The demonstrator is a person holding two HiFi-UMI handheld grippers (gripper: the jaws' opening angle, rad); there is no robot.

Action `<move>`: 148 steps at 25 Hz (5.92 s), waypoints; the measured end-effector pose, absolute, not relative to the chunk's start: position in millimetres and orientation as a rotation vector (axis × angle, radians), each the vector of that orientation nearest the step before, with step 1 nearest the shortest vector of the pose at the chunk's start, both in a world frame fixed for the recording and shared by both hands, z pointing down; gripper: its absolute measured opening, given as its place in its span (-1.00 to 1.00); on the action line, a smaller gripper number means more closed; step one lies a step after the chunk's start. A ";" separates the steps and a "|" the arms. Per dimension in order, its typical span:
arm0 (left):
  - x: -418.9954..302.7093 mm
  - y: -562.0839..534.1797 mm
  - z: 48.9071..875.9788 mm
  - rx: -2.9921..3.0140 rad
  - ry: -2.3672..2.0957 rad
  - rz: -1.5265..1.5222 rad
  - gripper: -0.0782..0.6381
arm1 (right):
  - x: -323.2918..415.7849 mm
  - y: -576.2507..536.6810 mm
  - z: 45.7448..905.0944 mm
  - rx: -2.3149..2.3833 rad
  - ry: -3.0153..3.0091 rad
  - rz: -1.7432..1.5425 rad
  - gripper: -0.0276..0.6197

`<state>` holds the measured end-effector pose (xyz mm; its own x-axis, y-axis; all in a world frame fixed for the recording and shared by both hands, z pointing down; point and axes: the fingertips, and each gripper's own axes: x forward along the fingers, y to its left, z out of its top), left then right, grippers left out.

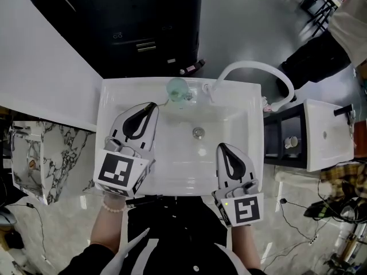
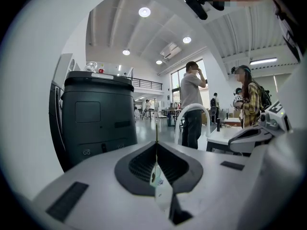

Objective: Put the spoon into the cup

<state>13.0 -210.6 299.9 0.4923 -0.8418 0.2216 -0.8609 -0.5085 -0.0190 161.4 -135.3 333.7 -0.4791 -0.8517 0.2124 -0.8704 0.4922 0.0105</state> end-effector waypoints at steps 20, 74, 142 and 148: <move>21.0 -260.3 321.3 2.618 -1.569 0.313 -0.76 | 193.0 -146.1 351.3 1.489 -2.495 0.204 -0.91; 55.3 -308.7 440.2 2.574 -1.481 0.686 -0.76 | 204.8 -142.8 375.2 1.521 -2.426 0.301 -0.91; 47.3 -244.7 423.3 2.677 -1.362 0.602 -0.76 | 168.2 -126.5 358.0 1.455 -2.494 0.217 -0.91; 29.7 -229.3 403.4 2.683 -1.408 0.572 -0.78 | 160.9 -119.9 350.7 1.444 -2.509 0.197 -0.91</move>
